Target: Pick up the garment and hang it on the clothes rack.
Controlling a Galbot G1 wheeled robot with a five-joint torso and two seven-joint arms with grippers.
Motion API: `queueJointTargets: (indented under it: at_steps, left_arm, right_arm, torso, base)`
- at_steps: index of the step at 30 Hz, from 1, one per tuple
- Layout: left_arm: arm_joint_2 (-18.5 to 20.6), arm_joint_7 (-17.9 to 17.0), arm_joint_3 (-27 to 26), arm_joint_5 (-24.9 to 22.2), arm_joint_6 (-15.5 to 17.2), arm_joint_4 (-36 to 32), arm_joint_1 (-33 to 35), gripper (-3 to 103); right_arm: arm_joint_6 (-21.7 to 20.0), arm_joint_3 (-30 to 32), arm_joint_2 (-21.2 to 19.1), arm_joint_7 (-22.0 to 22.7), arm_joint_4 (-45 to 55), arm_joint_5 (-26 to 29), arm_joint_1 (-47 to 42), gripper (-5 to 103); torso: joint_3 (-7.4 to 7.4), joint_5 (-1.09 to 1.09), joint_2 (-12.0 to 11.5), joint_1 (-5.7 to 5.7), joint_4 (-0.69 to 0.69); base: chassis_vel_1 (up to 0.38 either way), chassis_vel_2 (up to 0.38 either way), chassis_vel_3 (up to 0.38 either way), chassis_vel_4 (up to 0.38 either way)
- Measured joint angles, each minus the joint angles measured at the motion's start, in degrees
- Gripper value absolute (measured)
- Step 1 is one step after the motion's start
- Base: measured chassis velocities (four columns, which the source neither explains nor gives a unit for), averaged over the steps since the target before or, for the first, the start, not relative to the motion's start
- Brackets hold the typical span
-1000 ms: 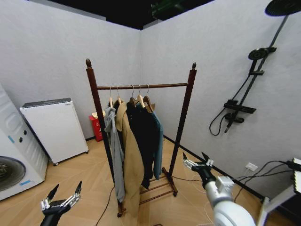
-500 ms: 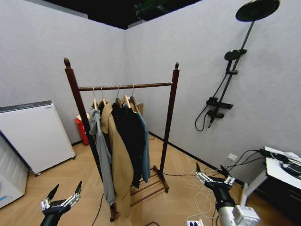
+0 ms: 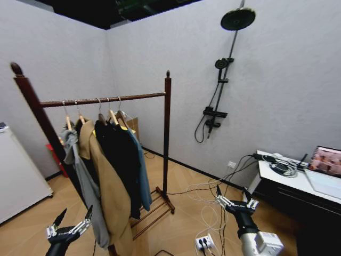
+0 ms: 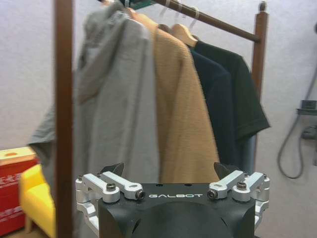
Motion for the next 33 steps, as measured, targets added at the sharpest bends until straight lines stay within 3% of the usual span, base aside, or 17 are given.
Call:
queueJointTargets:
  at_steps: [33]
  left_arm:
    - [0.00,0.02,0.00,0.00,0.00,0.00,0.00,100]
  right_arm:
    - [-0.30,-2.96,-2.59,0.29,-1.34,1.27,3.15,100]
  torso:
    - [0.00,0.01,0.00,-0.01,-0.02]
  base:
    - [-0.071,-0.187,-0.174,-0.067]
